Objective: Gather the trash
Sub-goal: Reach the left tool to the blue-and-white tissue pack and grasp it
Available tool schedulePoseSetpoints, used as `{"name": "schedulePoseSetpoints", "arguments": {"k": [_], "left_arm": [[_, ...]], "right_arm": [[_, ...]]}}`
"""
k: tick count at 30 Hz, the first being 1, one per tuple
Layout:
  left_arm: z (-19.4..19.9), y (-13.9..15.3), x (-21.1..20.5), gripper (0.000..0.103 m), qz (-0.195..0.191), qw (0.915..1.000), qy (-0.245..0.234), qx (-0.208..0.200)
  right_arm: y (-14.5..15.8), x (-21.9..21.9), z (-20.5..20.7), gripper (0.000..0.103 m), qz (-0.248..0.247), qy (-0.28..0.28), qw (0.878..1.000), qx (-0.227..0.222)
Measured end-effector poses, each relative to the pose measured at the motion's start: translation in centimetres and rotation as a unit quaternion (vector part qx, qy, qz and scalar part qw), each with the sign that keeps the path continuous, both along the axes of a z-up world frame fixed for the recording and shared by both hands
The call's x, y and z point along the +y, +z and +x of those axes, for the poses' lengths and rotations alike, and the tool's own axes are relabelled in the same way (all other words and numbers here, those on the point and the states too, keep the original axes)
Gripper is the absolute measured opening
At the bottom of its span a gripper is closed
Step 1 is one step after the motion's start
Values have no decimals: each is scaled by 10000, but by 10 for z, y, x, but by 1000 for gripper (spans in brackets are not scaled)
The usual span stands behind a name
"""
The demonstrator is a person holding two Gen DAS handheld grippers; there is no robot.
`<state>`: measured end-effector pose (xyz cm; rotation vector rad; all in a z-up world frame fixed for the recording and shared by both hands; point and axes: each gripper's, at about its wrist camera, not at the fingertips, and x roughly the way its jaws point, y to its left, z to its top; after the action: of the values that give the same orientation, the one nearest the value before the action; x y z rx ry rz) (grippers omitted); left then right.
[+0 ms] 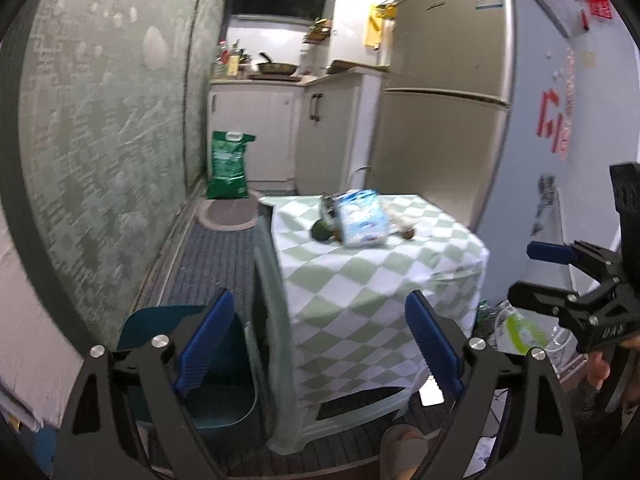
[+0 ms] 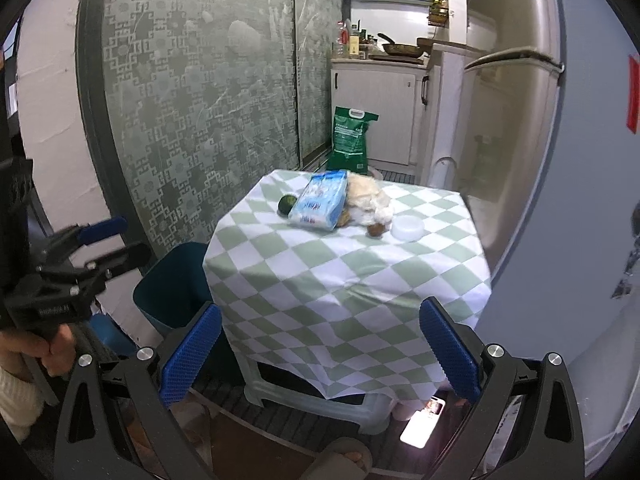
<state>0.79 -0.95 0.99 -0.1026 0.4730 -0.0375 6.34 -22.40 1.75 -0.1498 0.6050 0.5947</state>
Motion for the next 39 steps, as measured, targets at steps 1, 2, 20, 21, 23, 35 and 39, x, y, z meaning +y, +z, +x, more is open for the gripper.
{"name": "schedulePoseSetpoints", "arguments": {"k": [1, 2, 20, 21, 23, 35, 39], "left_arm": [[0, 2, -1, 89, -26, 10000, -48, -51], [1, 4, -2, 85, -68, 9999, -105, -54], [91, -7, -23, 74, -377, 9949, -479, 807], [96, -8, -24, 74, -425, 9944, -488, 835], [108, -9, -24, 74, -527, 9933, -477, 910], [166, -31, -35, 74, -763, 9888, -289, 1248], [179, -36, -35, 75, -775, 9888, -230, 1256]], "right_arm": [[4, -1, 0, 93, -18, 0, 10000, 1], [5, -3, 1, 87, -38, -27, 10000, 14], [-4, -4, 74, 81, -226, 354, 9981, 453], [-6, -5, 80, 81, -288, 375, 9978, 456], [-9, -6, 89, 81, -366, 388, 9974, 480], [-28, -9, 130, 75, -645, 620, 9933, 738], [-37, -12, 138, 75, -662, 682, 9922, 809]]}}
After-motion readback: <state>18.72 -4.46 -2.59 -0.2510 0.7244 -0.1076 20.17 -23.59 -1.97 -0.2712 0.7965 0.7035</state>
